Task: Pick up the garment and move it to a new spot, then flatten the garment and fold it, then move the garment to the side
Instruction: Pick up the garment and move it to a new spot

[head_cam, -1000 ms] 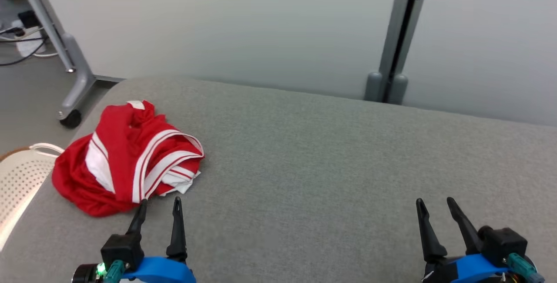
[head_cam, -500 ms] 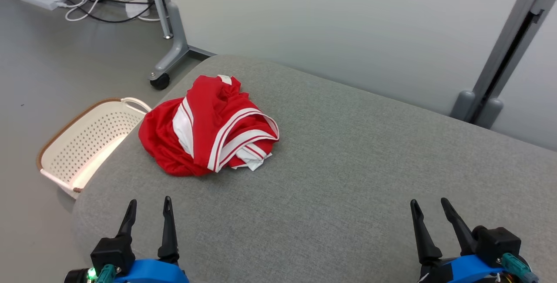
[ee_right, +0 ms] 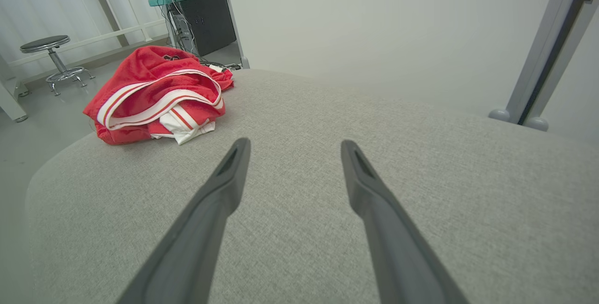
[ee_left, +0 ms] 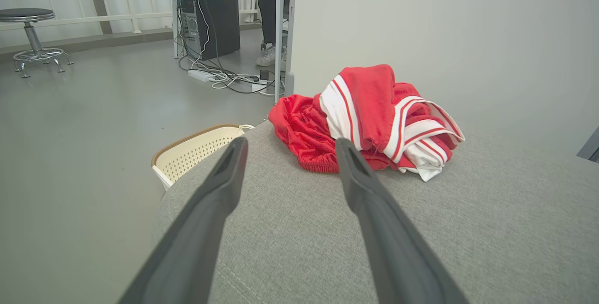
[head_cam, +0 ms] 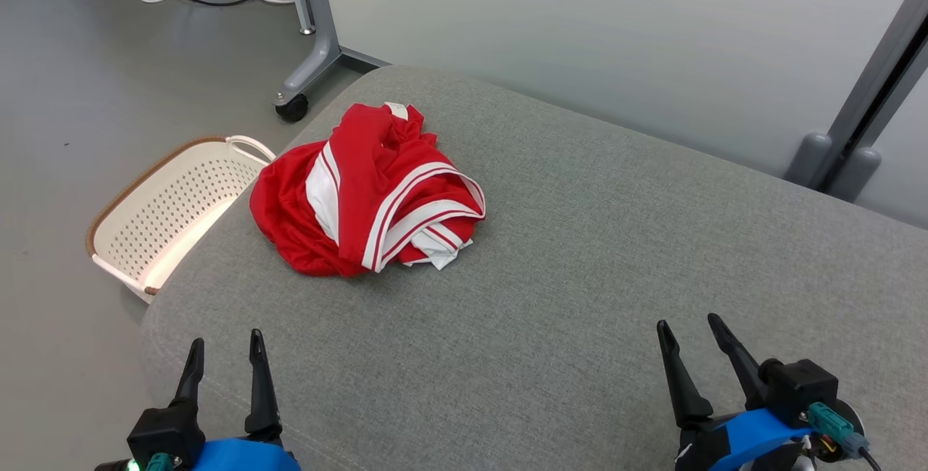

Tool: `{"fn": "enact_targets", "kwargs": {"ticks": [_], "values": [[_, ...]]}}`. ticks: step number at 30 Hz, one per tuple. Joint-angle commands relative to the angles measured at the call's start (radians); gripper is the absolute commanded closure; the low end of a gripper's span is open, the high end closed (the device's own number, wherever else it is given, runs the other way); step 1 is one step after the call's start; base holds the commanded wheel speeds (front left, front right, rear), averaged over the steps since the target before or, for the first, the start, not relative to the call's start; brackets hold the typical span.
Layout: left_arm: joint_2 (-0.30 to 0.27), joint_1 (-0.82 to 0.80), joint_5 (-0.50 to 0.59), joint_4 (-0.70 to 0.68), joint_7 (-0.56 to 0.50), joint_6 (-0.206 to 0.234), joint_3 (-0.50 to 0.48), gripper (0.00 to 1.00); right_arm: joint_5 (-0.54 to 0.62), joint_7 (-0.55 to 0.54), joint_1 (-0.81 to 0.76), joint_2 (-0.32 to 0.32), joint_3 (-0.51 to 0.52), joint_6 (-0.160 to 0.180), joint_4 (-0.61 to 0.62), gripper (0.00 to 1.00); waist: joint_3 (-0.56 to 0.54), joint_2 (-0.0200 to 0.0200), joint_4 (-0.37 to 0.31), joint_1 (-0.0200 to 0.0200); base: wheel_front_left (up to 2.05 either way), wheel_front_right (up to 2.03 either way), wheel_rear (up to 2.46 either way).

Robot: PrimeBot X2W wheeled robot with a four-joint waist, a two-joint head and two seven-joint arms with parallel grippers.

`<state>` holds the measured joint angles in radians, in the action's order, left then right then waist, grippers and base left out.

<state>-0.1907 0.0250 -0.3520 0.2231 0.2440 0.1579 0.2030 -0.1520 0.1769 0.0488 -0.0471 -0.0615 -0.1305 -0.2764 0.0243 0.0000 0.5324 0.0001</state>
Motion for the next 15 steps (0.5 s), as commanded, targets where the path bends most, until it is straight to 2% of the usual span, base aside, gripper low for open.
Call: {"fn": "enact_targets", "kwargs": {"ticks": [1, 10, 15], "values": [[0.000, 0.011, -0.002, -0.006, 0.007, 0.002, -0.004, 0.00, 0.005, -0.003, 0.009, -0.006, -0.002, 0.000, 0.002, 0.00, 0.002, 0.0000, 0.001, -0.0001, 0.00, 0.00, 0.00], [-0.012, -0.033, -0.055, -0.038, -0.015, -0.026, -0.031, 0.00, 0.001, 0.001, 0.003, -0.006, -0.004, 0.000, -0.004, 0.00, 0.004, 0.0000, 0.002, -0.0001, 0.00, 0.00, 0.00], [-0.068, -0.125, -0.128, -0.123, -0.141, -0.067, -0.072, 0.00, -0.001, 0.001, -0.011, -0.006, 0.002, 0.000, -0.001, 0.00, 0.010, 0.0000, 0.002, -0.0001, 0.00, 0.00, 0.00]]}}
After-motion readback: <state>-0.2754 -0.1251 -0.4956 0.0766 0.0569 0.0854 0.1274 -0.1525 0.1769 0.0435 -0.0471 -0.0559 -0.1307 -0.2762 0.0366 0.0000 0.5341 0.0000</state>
